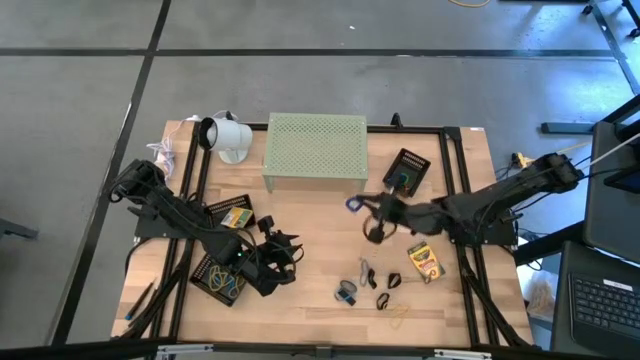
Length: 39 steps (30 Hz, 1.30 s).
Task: Pick & Place Office Desk Supplies
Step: Put the blue spring keychain into the top right black bin
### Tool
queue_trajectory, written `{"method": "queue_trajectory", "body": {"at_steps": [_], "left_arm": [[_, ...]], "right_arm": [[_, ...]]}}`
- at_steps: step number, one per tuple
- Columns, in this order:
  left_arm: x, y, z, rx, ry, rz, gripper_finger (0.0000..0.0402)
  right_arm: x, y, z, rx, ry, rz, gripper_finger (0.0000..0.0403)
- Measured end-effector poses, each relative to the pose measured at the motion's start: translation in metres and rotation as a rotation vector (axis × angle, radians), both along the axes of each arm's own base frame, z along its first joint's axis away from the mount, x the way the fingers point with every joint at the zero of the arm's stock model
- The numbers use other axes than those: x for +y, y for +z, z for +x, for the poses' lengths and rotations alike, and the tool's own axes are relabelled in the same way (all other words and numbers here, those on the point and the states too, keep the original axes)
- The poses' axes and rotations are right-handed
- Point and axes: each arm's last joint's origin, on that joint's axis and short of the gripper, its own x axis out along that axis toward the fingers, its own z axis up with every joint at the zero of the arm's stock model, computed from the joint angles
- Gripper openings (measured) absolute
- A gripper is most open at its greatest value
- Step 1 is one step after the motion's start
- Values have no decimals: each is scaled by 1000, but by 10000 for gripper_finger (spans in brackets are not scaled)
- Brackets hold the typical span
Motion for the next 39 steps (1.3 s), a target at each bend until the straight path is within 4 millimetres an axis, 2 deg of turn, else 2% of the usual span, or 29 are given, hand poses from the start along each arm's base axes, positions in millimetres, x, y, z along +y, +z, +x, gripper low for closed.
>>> {"method": "queue_trajectory", "body": {"at_steps": [8,12,19,28,32,39], "left_arm": [[0,0,0,1,-1,-1,103],[0,0,0,1,-1,-1,102],[0,0,0,-1,1,-3,102],[0,0,0,0,1,-2,102],[0,0,0,1,-1,-1,103],[0,0,0,1,-1,-1,102]], "right_arm": [[-38,1,-40,156,-122,207,16],[-51,-6,-53,216,-282,264,16],[-81,-32,-62,327,-614,258,16],[-121,-62,-71,421,-848,289,22],[-128,-67,-70,425,-868,331,57],[-131,-68,-67,403,-876,339,162]]}}
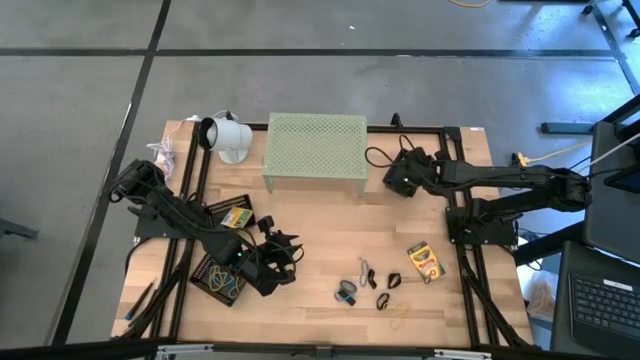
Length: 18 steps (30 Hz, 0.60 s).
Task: Pick & Place Office Desk Supplies
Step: Put the blue spring keychain into the top right black bin
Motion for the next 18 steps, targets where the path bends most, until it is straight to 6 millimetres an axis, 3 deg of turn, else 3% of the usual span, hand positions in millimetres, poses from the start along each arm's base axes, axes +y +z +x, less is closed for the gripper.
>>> {"method": "queue_trajectory", "body": {"at_steps": [7,13,18], "left_arm": [[0,0,0,0,0,-1,107],[-1,-1,0,16,-21,-26,117],[-1,-1,0,19,-26,-53,120]], "right_arm": [[1,-1,1,8,43,48,232],[6,-5,3,42,266,251,243],[6,-5,3,39,287,276,244]]}}
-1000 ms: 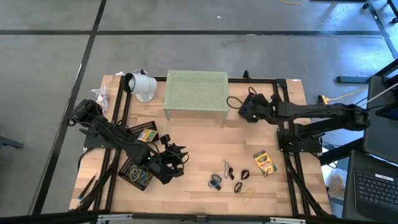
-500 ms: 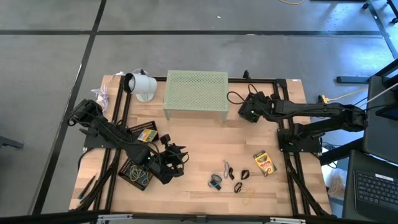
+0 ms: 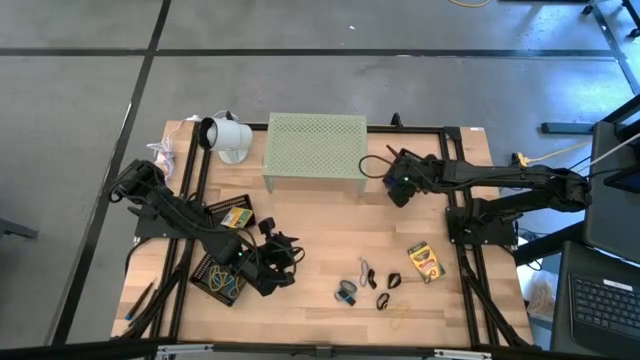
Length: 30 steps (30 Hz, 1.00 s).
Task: Pick & Place Office Desk Supplies
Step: Put the blue spring keychain into the top right black bin
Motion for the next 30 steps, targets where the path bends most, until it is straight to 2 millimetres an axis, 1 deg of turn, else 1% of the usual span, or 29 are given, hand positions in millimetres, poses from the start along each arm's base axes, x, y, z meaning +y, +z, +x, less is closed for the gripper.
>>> {"method": "queue_trajectory", "body": {"at_steps": [5,11,13,18,22,25,30], "left_arm": [[0,0,0,0,1,-1,119],[1,0,0,-11,14,13,120],[1,1,0,-15,20,20,118],[1,1,0,-16,20,20,120],[-1,3,3,-41,2,-5,120],[-6,1,11,-31,-97,-9,119],[-18,-12,30,-44,-281,39,129]], "right_arm": [[1,0,0,19,58,12,244],[-5,2,-4,85,-64,-194,237],[-5,3,-5,84,-84,-215,232],[-1,0,-2,69,41,-65,225],[-1,0,-2,34,-22,-47,218],[0,0,-1,8,-22,5,213],[6,-1,0,-33,-43,67,203]]}}
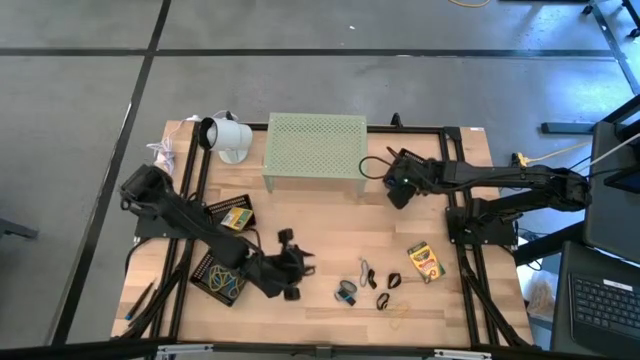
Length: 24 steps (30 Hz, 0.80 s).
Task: Pick & Place Office Desk Supplies
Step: Put the blue spring keychain into the top right black bin
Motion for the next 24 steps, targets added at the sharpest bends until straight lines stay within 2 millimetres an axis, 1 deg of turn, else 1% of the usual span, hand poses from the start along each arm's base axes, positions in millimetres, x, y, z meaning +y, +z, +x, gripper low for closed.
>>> {"method": "queue_trajectory", "body": {"at_steps": [3,5,9,12,17,21,24], "left_arm": [[-3,-10,15,-31,-106,-11,141],[-1,-15,24,-53,-155,-42,153],[10,-25,43,-89,-240,-149,176],[21,-39,56,-98,-296,-210,185],[35,-67,75,-142,-395,-224,182],[41,-80,81,-163,-457,-281,175],[44,-89,84,-154,-453,-287,171]], "right_arm": [[2,0,1,-6,7,1,199],[4,0,1,-7,11,2,197],[4,0,2,-16,16,0,193],[4,1,4,-36,-4,-6,191],[2,2,5,-51,-26,-52,191],[2,3,6,-55,-25,-55,191],[2,3,6,-53,-22,-61,191]]}}
